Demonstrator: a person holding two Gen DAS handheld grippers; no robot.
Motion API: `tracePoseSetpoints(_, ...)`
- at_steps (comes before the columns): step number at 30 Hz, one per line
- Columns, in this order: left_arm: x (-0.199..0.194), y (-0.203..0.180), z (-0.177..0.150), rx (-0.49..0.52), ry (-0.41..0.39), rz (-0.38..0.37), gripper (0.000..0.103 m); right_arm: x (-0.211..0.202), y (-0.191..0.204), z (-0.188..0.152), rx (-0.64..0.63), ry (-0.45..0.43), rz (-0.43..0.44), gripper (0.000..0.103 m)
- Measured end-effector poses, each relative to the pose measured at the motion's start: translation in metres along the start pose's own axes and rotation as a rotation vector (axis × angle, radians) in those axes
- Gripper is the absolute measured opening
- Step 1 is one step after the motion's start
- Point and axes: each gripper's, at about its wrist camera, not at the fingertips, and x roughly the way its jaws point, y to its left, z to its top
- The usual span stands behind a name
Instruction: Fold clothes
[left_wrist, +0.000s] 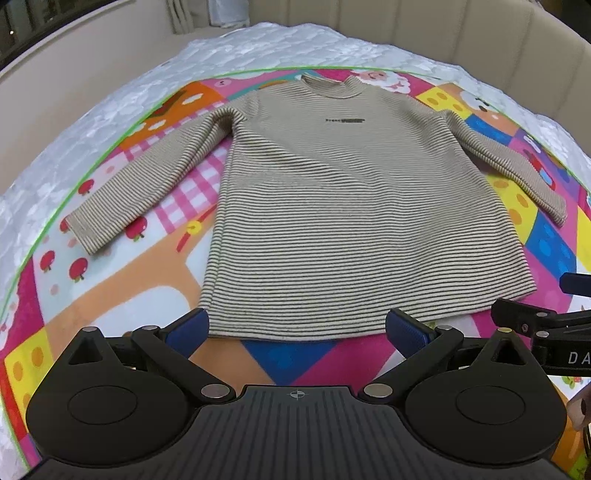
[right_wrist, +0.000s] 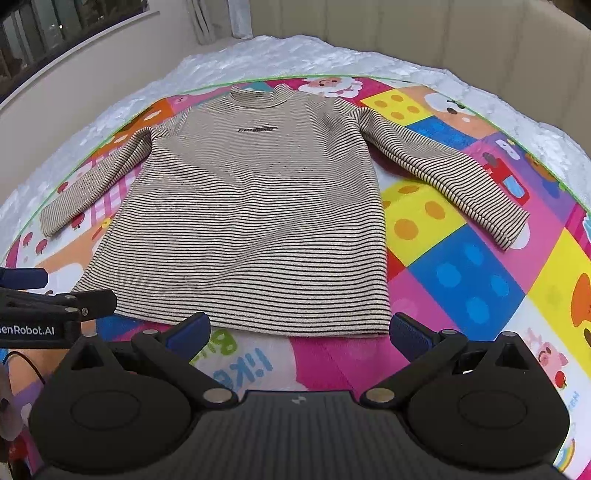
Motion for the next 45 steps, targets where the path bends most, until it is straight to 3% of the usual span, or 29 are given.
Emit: tracePoseSetpoints(45, 0.003, 0.002, 0.016, -0.021, 0.036, 0.008, 0.103, 0.005, 0.004, 0.002, -0.020, -0.010, 0.011, 0.103)
